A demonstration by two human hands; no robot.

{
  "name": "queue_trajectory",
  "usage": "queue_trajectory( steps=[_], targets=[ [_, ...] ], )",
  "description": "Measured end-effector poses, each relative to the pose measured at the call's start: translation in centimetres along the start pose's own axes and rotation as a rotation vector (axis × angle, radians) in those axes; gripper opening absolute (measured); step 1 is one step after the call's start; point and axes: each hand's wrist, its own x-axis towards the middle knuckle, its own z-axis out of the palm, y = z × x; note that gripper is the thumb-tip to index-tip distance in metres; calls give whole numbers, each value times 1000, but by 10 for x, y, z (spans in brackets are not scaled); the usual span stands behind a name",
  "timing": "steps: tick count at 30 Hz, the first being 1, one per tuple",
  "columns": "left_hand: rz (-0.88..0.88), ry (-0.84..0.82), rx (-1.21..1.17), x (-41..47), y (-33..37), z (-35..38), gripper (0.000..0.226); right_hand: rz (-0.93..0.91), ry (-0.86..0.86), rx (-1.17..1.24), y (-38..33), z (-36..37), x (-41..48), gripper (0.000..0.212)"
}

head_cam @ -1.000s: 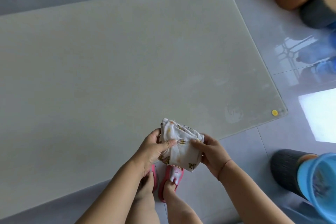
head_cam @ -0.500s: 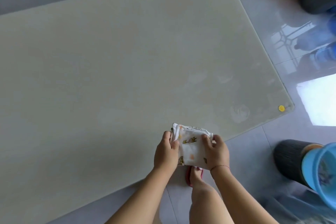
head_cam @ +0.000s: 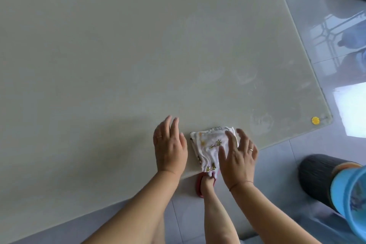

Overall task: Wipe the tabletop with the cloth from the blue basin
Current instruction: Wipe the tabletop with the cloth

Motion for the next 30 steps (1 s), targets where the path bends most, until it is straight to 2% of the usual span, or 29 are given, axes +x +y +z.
queue_trajectory(
  steps=[2,4,7,9,13,16,17,19,23,25,26,27,30],
  targets=[
    [80,18,83,24,-4,8,51,-146,-13,-53,-9,16,-7,44],
    [120,6,145,46,-12,18,56,-193,-79,-103,-13,31,-6,52],
    [74,-3,209,73,-25,32,60,-170,-91,-86,-12,54,-1,59],
    [31,3,230,83,-33,41,62,-231,-86,-119,-14,65,-6,62],
    [39,57,262,85,-42,50,63,-697,-111,-178,-5,78,-24,65],
    [38,69,269,83,-42,52,63,-986,-121,-244,20,66,2,66],
    [35,71,272,82,-42,52,63,-1003,-110,-258,28,58,20,66],
    [27,68,279,82,-40,52,64,-860,-57,-260,43,43,62,65],
    [7,66,297,82,-38,50,64,-253,3,-172,42,30,111,66],
    [-1,63,301,83,-36,50,65,-94,21,-125,14,42,96,67],
    [-4,60,302,83,-36,50,65,-135,7,-123,0,49,80,67],
    [-5,58,303,83,-35,49,65,-254,-17,-133,-11,55,63,68],
    [-7,60,307,83,-34,47,65,-741,-72,-188,-9,58,51,68]
  ],
)
